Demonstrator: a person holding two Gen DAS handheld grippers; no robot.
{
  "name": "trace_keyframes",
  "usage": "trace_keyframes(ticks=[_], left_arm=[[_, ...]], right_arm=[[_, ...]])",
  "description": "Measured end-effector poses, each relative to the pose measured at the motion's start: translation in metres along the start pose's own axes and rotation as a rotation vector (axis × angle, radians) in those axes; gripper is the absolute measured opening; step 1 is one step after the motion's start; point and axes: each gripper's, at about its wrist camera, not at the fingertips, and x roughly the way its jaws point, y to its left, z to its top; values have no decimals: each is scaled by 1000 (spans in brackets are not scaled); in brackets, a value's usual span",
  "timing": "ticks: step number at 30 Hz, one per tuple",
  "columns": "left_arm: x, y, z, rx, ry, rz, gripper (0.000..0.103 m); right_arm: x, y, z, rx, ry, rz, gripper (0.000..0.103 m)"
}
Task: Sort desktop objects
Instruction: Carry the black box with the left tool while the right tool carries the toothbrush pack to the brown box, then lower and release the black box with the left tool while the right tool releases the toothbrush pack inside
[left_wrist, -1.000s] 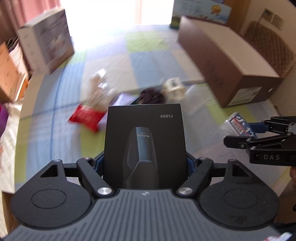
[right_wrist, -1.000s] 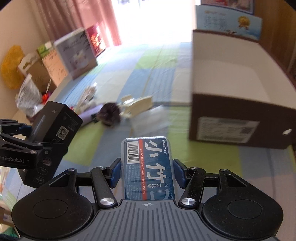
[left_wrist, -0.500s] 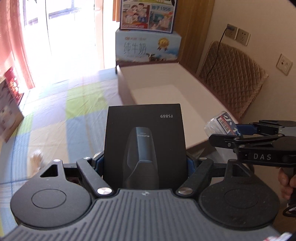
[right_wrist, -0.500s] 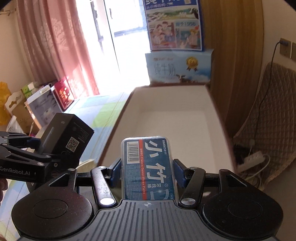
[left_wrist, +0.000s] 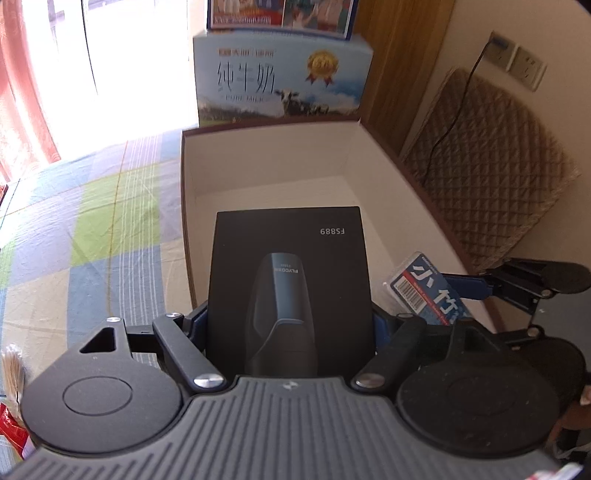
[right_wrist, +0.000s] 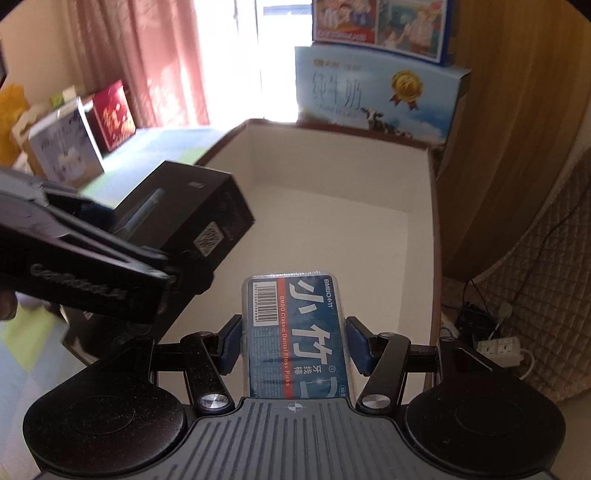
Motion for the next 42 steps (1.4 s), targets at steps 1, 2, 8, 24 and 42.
trace_keyframes(ticks=[1, 2, 8, 24, 42], left_arm=[[8, -2, 1, 6, 11, 8, 76], [16, -4, 3, 12, 22, 14, 76], [53, -13, 6, 43, 104, 62, 76], [85, -26, 2, 162, 143, 175, 79], [43, -14, 3, 115, 79, 141, 85]], right_arm=[[5, -1, 0, -17, 16, 0, 55], [10, -1, 0, -35, 29, -2, 55], [35, -3, -1, -115, 105, 11, 55], [48, -17, -2, -112, 130, 53, 59], [-4, -3, -9, -22, -27, 41, 94]])
